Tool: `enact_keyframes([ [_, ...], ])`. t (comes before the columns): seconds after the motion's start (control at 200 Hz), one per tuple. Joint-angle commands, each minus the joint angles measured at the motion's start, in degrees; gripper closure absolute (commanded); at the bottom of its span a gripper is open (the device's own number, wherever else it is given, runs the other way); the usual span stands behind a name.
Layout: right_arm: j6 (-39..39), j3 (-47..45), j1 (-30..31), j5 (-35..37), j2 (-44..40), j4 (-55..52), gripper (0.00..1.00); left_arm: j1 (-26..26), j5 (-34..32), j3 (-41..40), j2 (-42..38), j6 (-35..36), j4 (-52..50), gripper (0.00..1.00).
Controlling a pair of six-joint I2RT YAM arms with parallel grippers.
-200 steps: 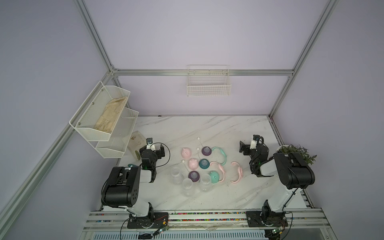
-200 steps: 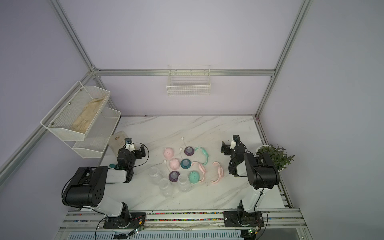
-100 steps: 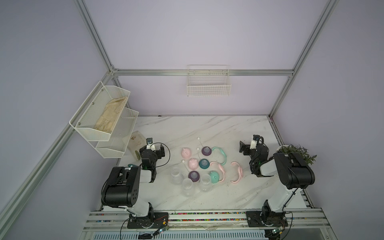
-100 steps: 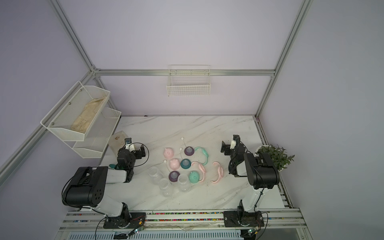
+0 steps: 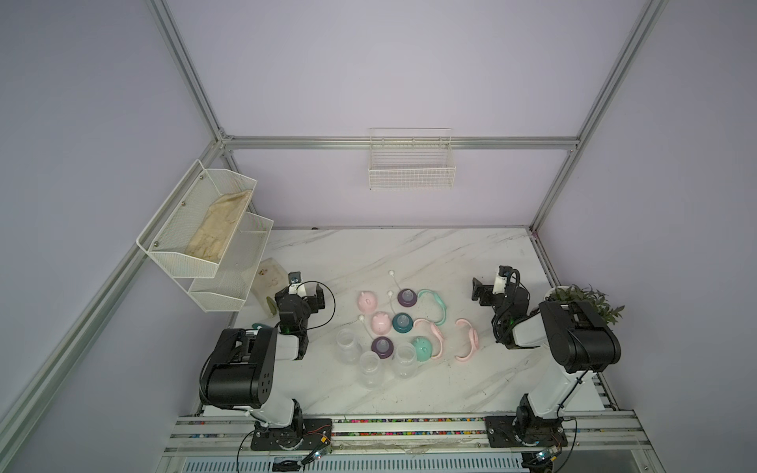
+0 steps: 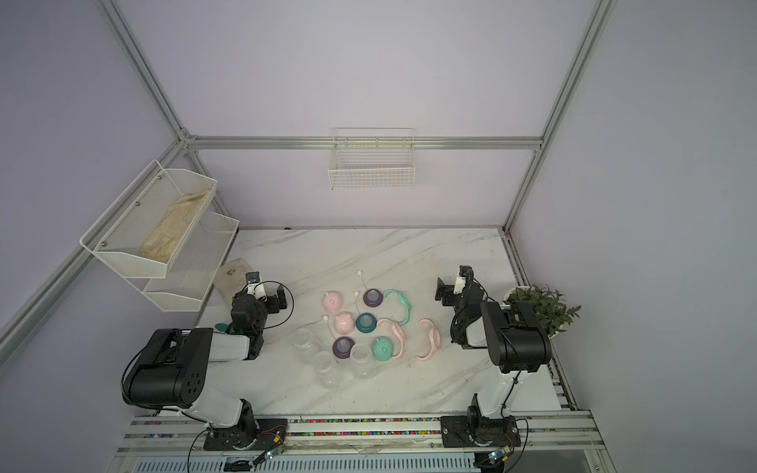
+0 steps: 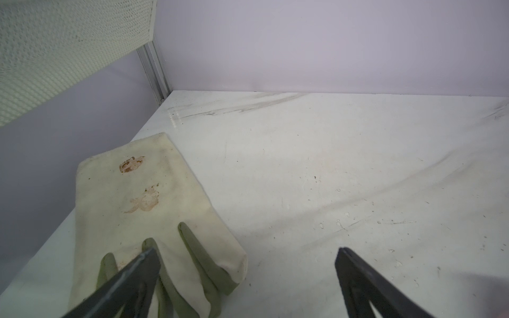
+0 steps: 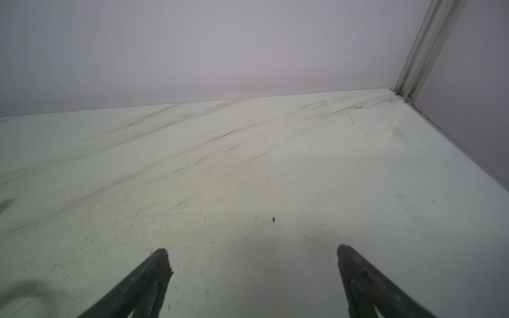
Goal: Assemble the baby bottles
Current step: Pick up the baby bottle from the center of the board.
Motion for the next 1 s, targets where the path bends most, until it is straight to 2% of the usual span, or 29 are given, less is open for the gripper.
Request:
enact_keyframes([
  [0.0, 0.58, 0.81, -0.16, 1.29, -3.42, -1.92, 0.03, 0.35, -2.54, 1.23, -2.77, 0.07, -1.98, 0.0],
  [0.1, 0.58, 4.18, -0.12, 1.86, -9.53, -12.64, 0.03, 0.32, -1.84, 5.81, -10.78, -0.02, -16.02, 0.0],
  [0.19, 0.68, 7.36, 1.44, 1.79, -14.42, -21.21, 0.03, -0.65, -1.34, 7.55, -15.91, -0.17, -20.26, 0.0],
  [0.38, -2.64, 18.92, 12.42, 2.08, -23.28, -45.2, 0.03, -3.64, 3.18, 18.22, -22.73, -0.23, -38.71, 0.0],
  [0.5, -2.72, 27.01, 19.2, -3.6, -26.7, -60.56, 0.03, -5.96, 7.83, 24.04, -24.57, 0.83, -48.56, 0.0],
  [0.59, -2.99, 32.22, 24.07, -9.1, -27.96, -70.79, 0.03, -7.31, 13.64, 27.66, -25.39, 1.49, -55.01, 0.0],
  [0.79, -0.62, 37.42, 36.46, -12.69, -29.66, -86.43, 0.03, -11.49, 14.53, 30.48, -29.8, 1.05, -61.73, 0.0],
  [0.995, 1.88, 36.94, 47.34, -11.09, -29.27, -94.85, 0.03, -12.31, 15.47, 30.38, -35.21, -0.13, -64.73, 0.0],
])
